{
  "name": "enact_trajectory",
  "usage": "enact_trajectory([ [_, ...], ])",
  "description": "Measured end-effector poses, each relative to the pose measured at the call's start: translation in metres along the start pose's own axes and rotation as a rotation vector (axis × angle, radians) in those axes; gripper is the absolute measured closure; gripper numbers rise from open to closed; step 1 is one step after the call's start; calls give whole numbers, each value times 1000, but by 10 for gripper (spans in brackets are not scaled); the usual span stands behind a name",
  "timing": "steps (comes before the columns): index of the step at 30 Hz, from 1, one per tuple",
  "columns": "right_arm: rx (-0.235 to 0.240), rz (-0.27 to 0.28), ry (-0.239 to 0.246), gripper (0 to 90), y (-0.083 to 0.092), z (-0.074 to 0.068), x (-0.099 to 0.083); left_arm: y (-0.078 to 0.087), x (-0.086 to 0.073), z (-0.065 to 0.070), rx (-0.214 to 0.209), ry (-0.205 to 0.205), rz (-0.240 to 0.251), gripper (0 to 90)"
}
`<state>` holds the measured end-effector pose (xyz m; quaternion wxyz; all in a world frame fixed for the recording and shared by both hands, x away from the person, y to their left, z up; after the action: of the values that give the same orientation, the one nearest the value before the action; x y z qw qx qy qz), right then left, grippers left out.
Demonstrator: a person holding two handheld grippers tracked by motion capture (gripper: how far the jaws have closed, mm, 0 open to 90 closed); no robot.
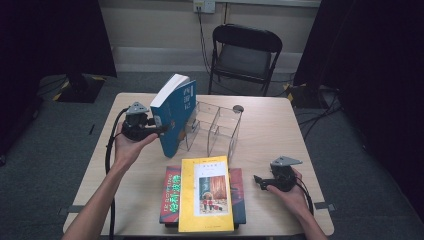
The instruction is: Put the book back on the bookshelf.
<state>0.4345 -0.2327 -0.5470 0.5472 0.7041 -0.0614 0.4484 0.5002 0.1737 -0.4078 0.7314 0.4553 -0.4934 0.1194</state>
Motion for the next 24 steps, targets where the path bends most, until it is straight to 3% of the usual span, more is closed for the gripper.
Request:
enact_trajectory([
  [4,0,0,0,148,0,0,0,2,-8,1,-42,16,3,522],
  [6,0,0,0,148,0,0,0,1,-11,2,-41,12,-17,519],
  [20,-1,1,1,148,0,0,0,6,-20,12,-90,47,4,508],
  [24,-1,1,1,148,0,0,0,11,-21,18,-105,37,18,530],
])
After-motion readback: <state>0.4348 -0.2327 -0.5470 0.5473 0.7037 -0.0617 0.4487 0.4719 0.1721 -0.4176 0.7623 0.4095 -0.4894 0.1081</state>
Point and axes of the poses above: each handheld gripper's, and its own axes: y roughly backward along the jaws, x roughly out of its top, z roughly to its right, the point moved 7 cm from there along -y, roughly forward along the jaws, and after that the axes turned 3 degrees about -z, right-handed, at the moved point
